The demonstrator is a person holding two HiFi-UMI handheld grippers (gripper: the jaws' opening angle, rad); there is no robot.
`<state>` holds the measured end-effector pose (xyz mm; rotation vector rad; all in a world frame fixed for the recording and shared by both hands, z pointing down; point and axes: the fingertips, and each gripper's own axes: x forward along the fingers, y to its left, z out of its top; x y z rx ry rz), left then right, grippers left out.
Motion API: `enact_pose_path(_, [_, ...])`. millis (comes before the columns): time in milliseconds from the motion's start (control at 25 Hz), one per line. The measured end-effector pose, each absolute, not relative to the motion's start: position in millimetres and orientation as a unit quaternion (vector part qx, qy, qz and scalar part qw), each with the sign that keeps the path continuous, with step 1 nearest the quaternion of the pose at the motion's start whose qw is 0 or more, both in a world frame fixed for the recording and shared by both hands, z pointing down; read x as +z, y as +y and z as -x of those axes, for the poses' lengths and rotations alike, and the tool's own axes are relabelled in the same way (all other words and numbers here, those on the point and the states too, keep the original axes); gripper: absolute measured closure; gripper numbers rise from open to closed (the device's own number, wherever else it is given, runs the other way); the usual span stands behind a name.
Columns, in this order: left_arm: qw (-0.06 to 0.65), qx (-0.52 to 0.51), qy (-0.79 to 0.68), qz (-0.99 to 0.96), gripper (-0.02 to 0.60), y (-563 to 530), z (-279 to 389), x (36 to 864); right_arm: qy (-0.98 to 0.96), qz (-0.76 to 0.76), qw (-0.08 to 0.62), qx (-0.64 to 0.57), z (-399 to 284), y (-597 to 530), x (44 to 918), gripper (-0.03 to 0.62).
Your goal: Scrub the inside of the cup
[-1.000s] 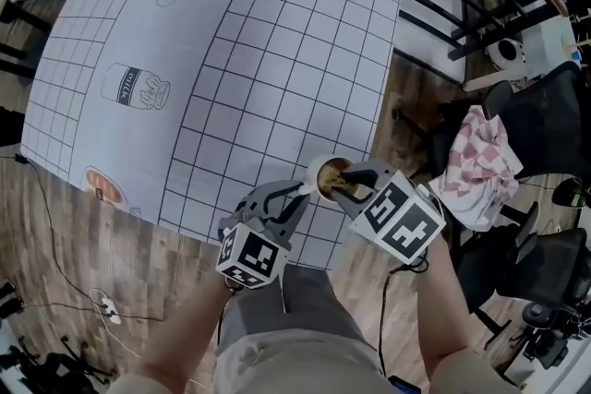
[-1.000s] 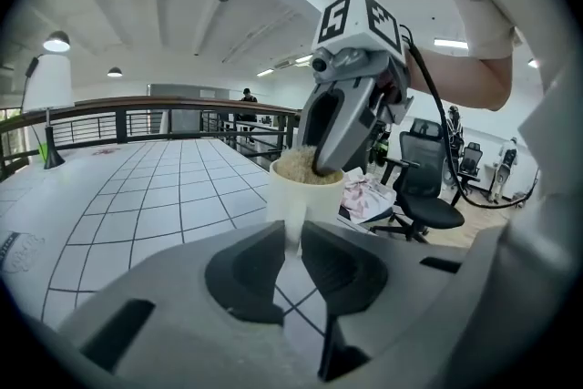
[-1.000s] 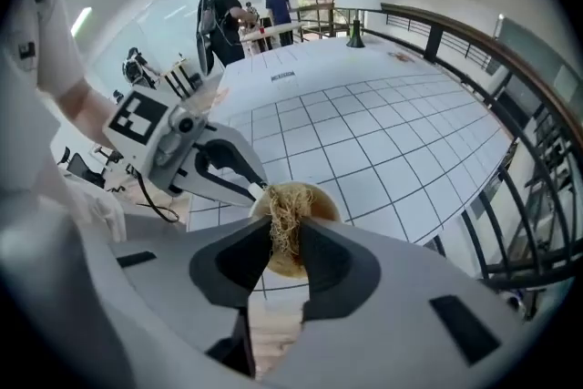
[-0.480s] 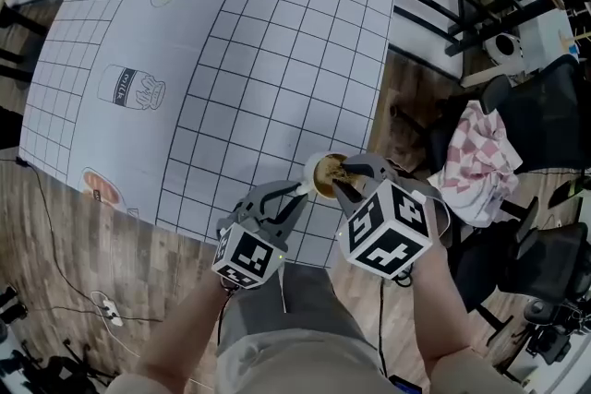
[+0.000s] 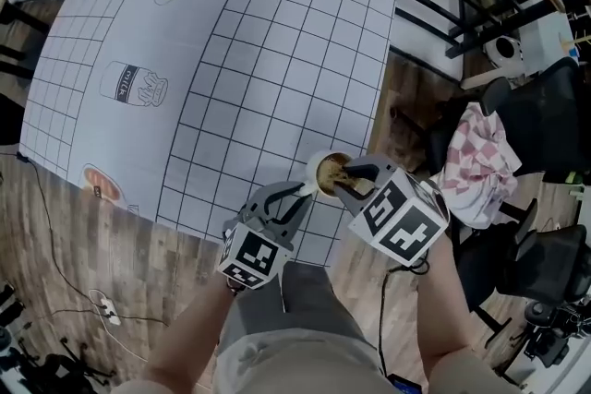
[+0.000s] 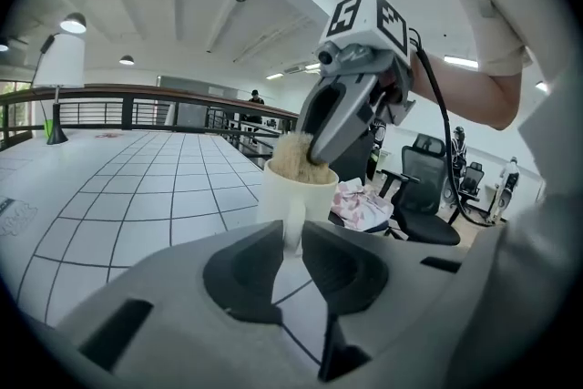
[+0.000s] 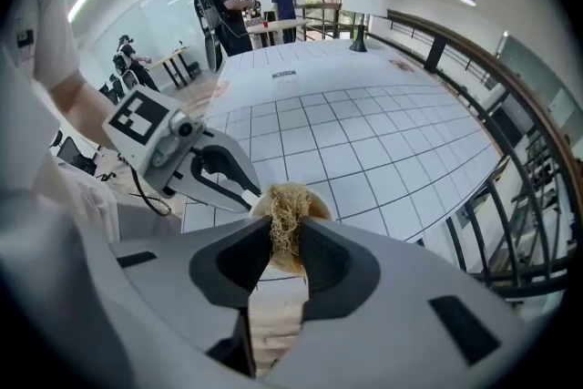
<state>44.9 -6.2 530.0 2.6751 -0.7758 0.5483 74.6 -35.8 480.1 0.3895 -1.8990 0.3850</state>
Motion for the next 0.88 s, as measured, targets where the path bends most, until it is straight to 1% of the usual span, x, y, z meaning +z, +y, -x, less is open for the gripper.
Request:
enact_pose_path(80, [0.14,0.198,-0.263,-0.934,0.512,-5.8,-44.4,529.8,-0.81,-0.172,0.543,0.142,-75.5,-38.1,455.4,0.502])
enact_pose_path(160, [0.13,0.201,-0.259,-0.936,0.512,-5.9,-43.4,529.7,-0.803,-0.185,0.557,0.108,-79.2,-42.1,442.7,0.502])
enact_pose_path(400, [0.123,0.191,-0.26,-0.938,0.512,-6.0,-39.2,528.1,-0.763,-0.18,0.62,0.043,-75.4,-43.2,473.9,0.502])
enact_pose_path(560, [0.122,0.194,-0.252,-0.94,0.522,2.4,-35.0,534.7,-0.757,-0.178,0.626,0.059,-81.4,-43.4,499.7,0.502])
enact_pose_path(640, [0.123,0.201,-0.255,-0.938,0.558,4.8,-26.6,539.6,-0.759,-0.165,0.626,0.068,-80.2,-40.5,509.5,0.502])
enact_pose_path(760, [0.13,0.189,-0.262,-0.937,0.558,4.1,-16.7,539.2,-0.769,-0.158,0.613,0.095,-77.5,-36.9,515.3,0.502])
enact_pose_path(880, [0.111,0.179,-0.256,-0.943,0.558,4.1,-22.2,533.7,-0.777,-0.162,0.596,0.125,-76.5,-35.4,514.5,0.502])
